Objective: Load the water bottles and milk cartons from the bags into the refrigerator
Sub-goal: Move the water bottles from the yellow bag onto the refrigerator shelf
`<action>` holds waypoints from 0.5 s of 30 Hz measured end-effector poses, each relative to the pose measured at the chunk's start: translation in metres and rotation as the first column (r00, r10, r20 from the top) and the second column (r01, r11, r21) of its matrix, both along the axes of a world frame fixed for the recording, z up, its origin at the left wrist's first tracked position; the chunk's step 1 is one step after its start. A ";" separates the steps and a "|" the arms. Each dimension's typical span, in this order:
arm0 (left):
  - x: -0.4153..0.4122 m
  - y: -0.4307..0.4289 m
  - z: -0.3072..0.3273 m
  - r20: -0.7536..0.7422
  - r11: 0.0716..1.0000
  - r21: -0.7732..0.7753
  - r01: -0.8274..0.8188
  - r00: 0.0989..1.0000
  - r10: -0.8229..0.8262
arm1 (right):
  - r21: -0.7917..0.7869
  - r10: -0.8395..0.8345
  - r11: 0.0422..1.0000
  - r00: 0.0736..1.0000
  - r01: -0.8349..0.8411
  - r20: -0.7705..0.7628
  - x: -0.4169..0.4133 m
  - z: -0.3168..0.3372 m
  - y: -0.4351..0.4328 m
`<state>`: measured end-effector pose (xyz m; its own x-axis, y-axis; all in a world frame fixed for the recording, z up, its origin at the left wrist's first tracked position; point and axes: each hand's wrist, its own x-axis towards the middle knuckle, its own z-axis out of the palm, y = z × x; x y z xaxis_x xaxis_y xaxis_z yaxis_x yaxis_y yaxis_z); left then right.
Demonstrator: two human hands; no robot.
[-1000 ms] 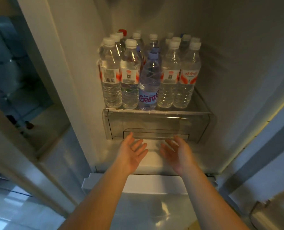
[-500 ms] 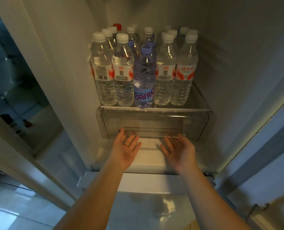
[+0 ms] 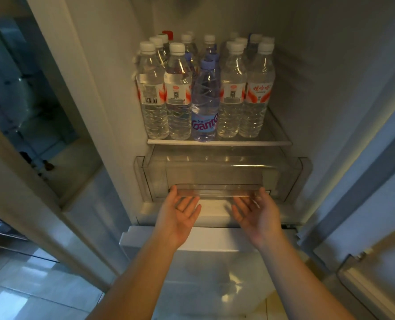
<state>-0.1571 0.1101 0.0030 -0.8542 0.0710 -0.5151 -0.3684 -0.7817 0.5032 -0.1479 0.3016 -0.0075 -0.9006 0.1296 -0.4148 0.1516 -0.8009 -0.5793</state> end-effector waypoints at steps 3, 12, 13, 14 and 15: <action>0.015 -0.003 0.002 0.013 1.000 0.006 -0.002 1.000 0.002 | 0.043 -0.001 0.999 1.000 0.000 0.031 0.013 -0.001 -0.003; 0.057 -0.012 0.007 0.031 1.000 -0.015 0.025 0.999 -0.025 | 0.078 -0.049 0.996 0.996 0.043 0.080 0.053 -0.002 -0.012; 0.060 -0.013 0.008 0.029 0.999 -0.016 0.030 0.999 -0.030 | 0.075 -0.055 0.996 0.995 0.049 0.083 0.057 -0.001 -0.013; 0.063 -0.015 0.008 0.025 0.999 -0.015 0.034 0.999 -0.034 | 0.071 -0.059 0.996 0.995 0.053 0.085 0.061 0.000 -0.015; 0.066 -0.017 0.008 0.023 0.999 -0.014 0.039 0.999 -0.039 | 0.069 -0.062 0.996 0.994 0.056 0.086 0.065 0.000 -0.016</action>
